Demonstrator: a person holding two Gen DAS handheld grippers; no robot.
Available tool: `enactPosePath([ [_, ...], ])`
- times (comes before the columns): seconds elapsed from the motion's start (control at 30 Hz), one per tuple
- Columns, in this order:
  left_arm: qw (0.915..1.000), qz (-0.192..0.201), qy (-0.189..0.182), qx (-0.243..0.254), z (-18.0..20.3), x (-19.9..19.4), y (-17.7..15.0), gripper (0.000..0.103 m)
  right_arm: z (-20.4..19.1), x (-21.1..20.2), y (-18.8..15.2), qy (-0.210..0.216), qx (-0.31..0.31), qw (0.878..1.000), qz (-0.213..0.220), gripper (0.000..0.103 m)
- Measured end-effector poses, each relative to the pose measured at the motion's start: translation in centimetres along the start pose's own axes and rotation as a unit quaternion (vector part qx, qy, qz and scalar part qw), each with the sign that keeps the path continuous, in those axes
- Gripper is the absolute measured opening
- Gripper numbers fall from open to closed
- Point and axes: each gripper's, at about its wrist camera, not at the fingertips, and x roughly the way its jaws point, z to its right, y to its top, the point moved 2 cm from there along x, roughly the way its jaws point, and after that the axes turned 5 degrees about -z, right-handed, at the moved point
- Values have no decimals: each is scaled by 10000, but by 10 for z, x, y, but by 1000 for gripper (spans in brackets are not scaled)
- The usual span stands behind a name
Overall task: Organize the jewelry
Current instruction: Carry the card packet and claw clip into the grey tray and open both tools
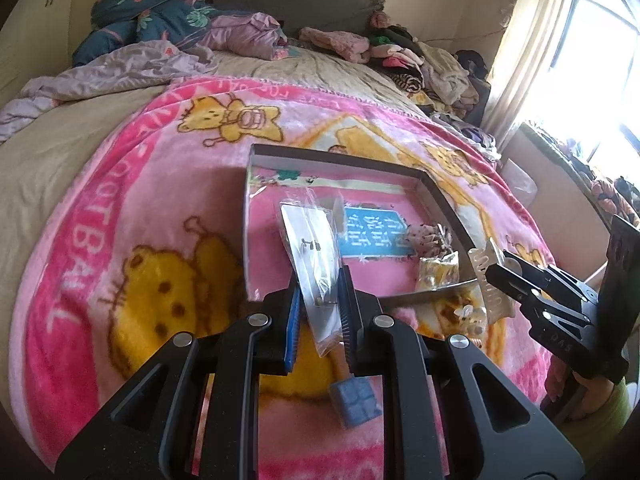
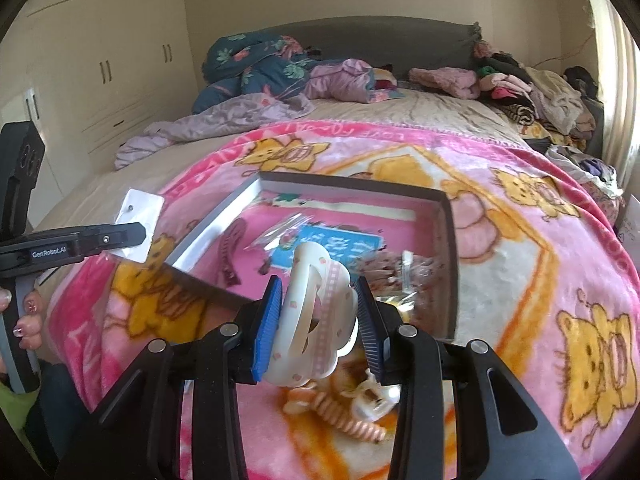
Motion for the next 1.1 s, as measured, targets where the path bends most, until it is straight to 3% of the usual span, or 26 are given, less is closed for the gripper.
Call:
enactPosePath([
  [1.1,9980,-345,-169,505,48,61,35,11,74,14,27,-517,506,9972,174,35],
])
